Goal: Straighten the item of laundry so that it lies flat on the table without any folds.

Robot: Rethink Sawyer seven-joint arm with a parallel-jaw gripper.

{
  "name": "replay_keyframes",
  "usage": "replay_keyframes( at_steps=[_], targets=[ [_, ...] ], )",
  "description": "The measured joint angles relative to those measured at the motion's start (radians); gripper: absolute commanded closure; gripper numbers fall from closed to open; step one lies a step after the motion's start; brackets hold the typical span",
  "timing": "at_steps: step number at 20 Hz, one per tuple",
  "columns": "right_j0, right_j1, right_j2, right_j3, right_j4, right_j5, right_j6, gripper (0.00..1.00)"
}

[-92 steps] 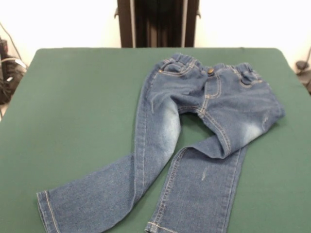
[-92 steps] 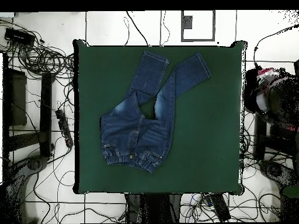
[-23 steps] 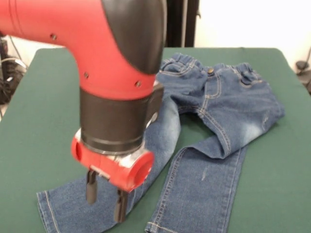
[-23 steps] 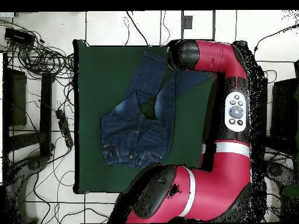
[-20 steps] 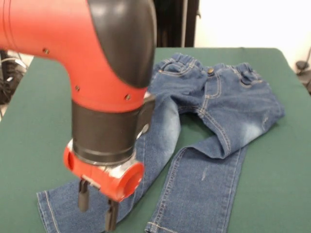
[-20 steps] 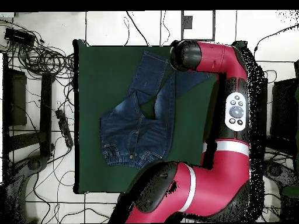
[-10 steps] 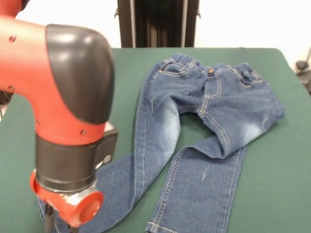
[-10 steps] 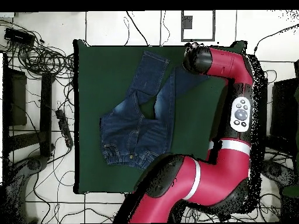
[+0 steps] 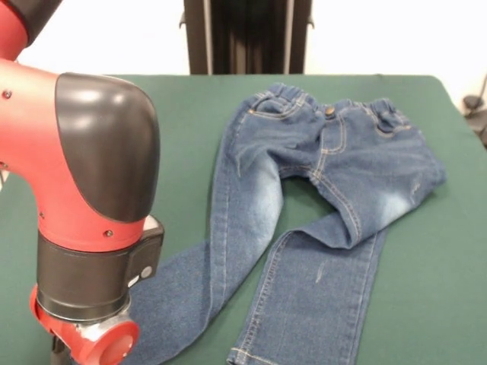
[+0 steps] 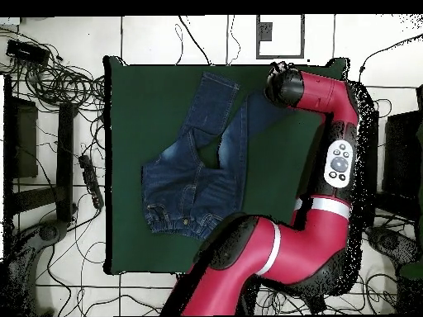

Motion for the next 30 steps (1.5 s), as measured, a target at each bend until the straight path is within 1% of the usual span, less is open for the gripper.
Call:
replay_keyframes(
  at_steps=[8,15,19,21,25,30],
  targets=[
    [0.007,0.004,-0.040,-0.015,0.000,0.000,0.019,0.00],
    [0.023,-0.004,-0.081,-0.014,0.012,0.000,0.080,0.00],
    [0.045,-0.044,-0.105,0.014,0.039,0.000,0.119,0.00],
    [0.063,-0.083,-0.116,0.033,0.061,0.000,0.135,0.00],
    [0.087,-0.133,-0.126,0.040,0.096,0.000,0.147,0.00],
    [0.106,-0.173,-0.143,0.039,0.130,0.000,0.150,0.00]
  ],
)
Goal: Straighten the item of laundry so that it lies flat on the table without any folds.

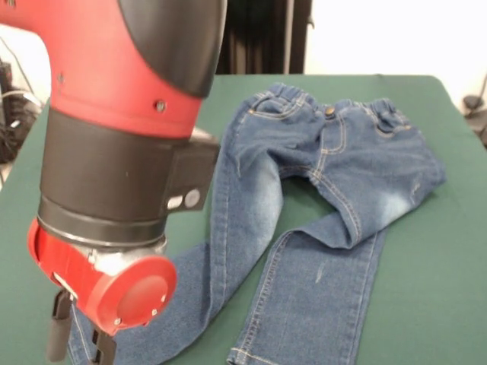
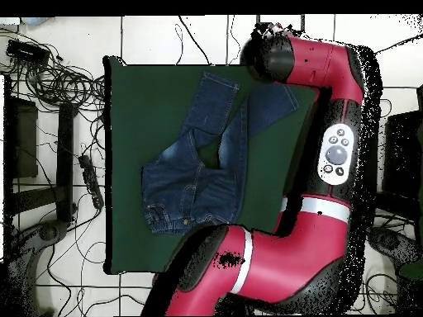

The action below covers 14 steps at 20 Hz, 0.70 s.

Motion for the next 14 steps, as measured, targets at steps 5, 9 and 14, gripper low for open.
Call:
replay_keyframes(
  at_steps=[5,9,14],
  targets=[
    [0.003,0.003,-0.011,-0.015,0.019,0.000,0.000,0.00],
    [0.003,0.022,-0.021,-0.031,0.027,0.000,0.000,0.00],
    [0.003,0.060,-0.025,-0.053,0.029,0.000,0.000,0.00]
  ],
)
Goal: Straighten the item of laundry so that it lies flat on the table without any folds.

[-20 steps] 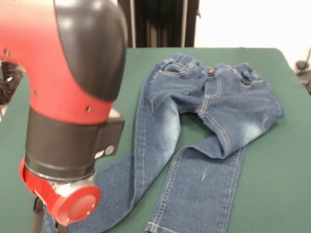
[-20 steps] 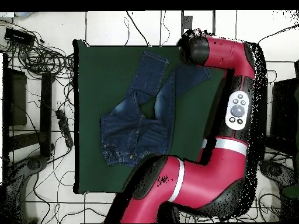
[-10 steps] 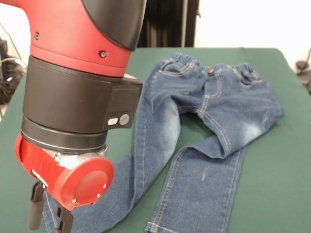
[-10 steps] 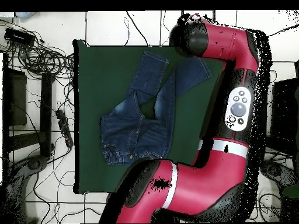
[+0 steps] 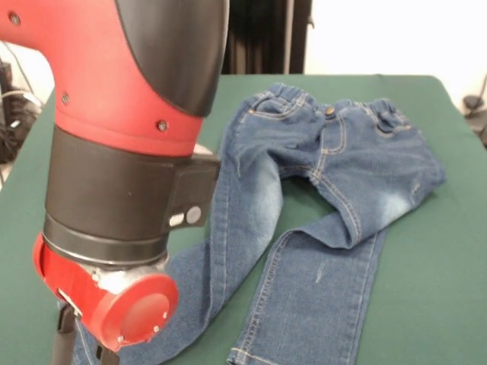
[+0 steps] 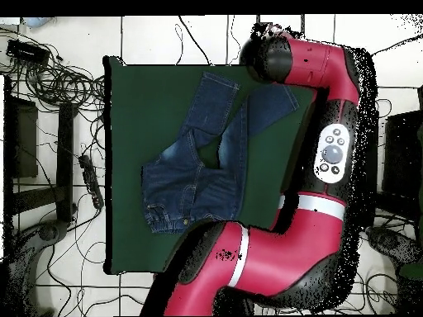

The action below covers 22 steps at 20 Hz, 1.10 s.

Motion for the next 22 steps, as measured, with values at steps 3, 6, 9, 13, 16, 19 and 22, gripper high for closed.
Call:
replay_keyframes(
  at_steps=[3,6,9,13,16,19,22],
  targets=[
    [0.000,0.019,-0.001,-0.010,0.000,0.000,0.000,0.00],
    [0.002,0.038,-0.003,-0.011,0.000,0.000,0.000,0.00],
    [0.006,0.046,-0.006,-0.011,0.000,0.000,0.000,0.00],
    [0.018,0.045,-0.008,-0.012,0.004,0.000,0.006,0.00],
    [0.023,0.045,-0.008,-0.012,0.007,0.000,0.010,0.00],
    [0.024,0.045,-0.008,-0.012,0.007,0.000,0.010,0.00],
    [0.023,0.049,-0.008,-0.012,0.007,0.000,0.010,0.00]
  ],
)
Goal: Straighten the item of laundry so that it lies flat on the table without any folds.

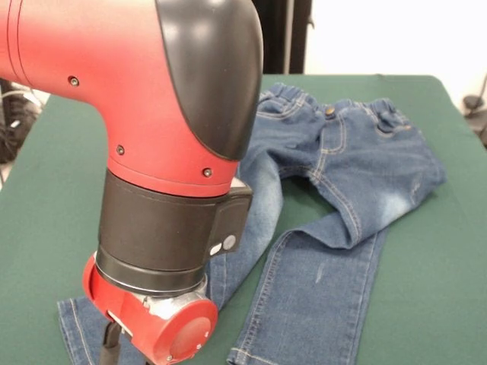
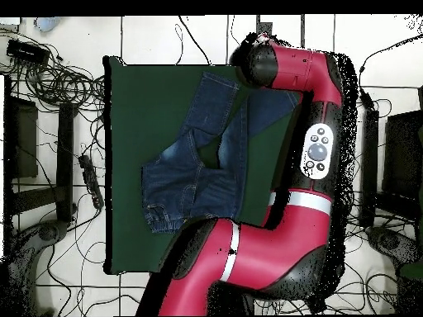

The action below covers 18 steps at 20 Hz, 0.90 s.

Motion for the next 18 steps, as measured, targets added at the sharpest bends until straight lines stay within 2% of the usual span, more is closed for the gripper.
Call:
replay_keyframes(
  at_steps=[14,18],
  targets=[
    [-0.025,0.119,0.000,-0.019,0.001,-0.009,0.000,0.00],
    [-0.027,0.115,0.000,-0.012,0.009,-0.054,0.000,0.00]
  ],
)
